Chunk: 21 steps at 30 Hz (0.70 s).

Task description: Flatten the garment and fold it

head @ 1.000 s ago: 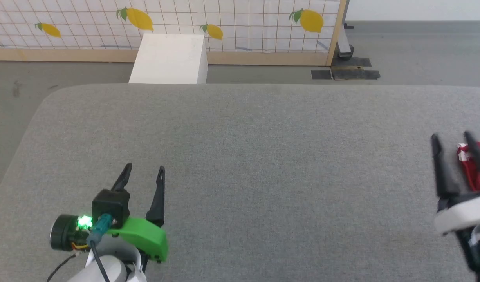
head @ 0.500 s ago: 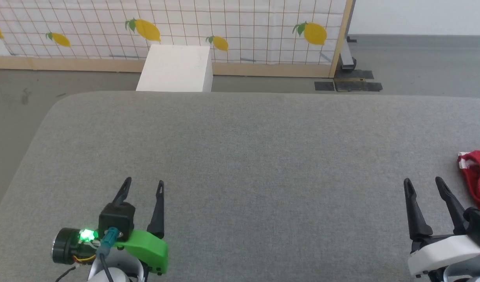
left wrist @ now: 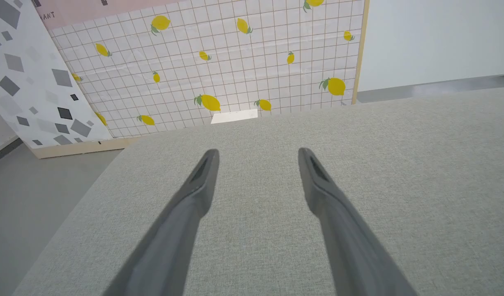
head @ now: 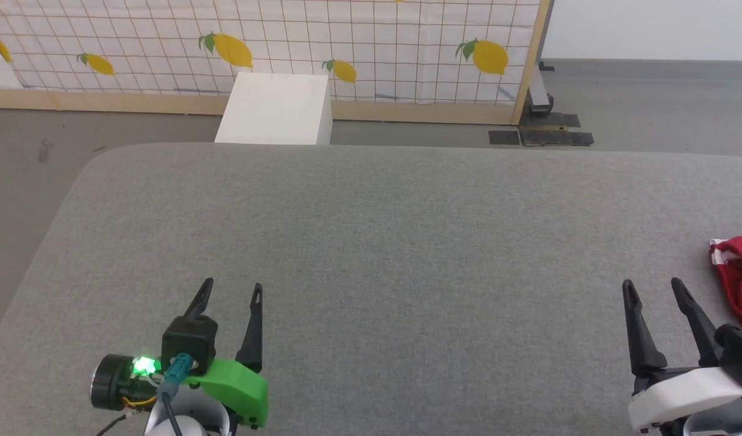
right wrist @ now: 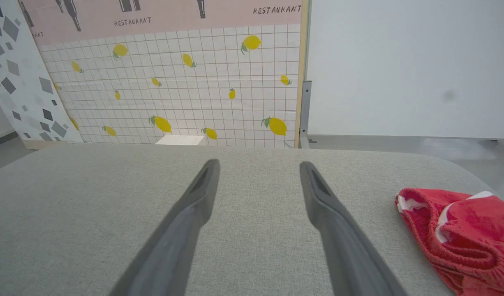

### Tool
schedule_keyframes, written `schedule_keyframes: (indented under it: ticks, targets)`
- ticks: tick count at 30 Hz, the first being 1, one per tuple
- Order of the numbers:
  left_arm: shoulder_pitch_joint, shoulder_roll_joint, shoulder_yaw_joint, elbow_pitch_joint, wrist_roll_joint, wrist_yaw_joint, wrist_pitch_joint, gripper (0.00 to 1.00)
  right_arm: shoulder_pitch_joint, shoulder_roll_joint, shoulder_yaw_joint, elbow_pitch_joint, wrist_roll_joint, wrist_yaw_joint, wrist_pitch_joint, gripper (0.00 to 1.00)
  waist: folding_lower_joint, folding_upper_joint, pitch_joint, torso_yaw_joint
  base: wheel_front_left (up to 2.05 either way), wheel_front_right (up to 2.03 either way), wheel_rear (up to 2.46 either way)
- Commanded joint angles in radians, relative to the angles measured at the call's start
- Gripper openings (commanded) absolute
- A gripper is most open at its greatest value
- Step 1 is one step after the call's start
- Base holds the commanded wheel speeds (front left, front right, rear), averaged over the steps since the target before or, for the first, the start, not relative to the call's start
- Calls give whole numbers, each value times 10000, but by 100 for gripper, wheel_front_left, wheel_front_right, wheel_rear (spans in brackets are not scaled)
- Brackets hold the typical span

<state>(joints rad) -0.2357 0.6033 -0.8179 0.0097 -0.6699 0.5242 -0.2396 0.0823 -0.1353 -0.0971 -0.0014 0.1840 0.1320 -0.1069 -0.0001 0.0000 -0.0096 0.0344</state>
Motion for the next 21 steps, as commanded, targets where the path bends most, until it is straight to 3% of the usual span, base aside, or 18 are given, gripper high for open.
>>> schedule_keyframes:
  ticks: [1,8,9,21]
  targets:
    - [97,-27,9,26,-45,-49,-57,100,78,46,-40,-67,-74,-13,12,100,1,0,-6,8,0,0,0]
    - [125,-30,23,12,-101,-83,-70,100,70,28,-159,-80,-89,-13,-6,100,1,0,-15,18,0,0,0]
    - [136,-42,42,-21,-149,-126,-75,0,66,18,-164,-75,-95,-13,-5,0,1,0,-9,19,0,0,0]
    - [151,-381,524,-8,364,-418,161,0,-54,50,-66,-3,-120,1,80,0,1,0,-4,-5,0,0,0]
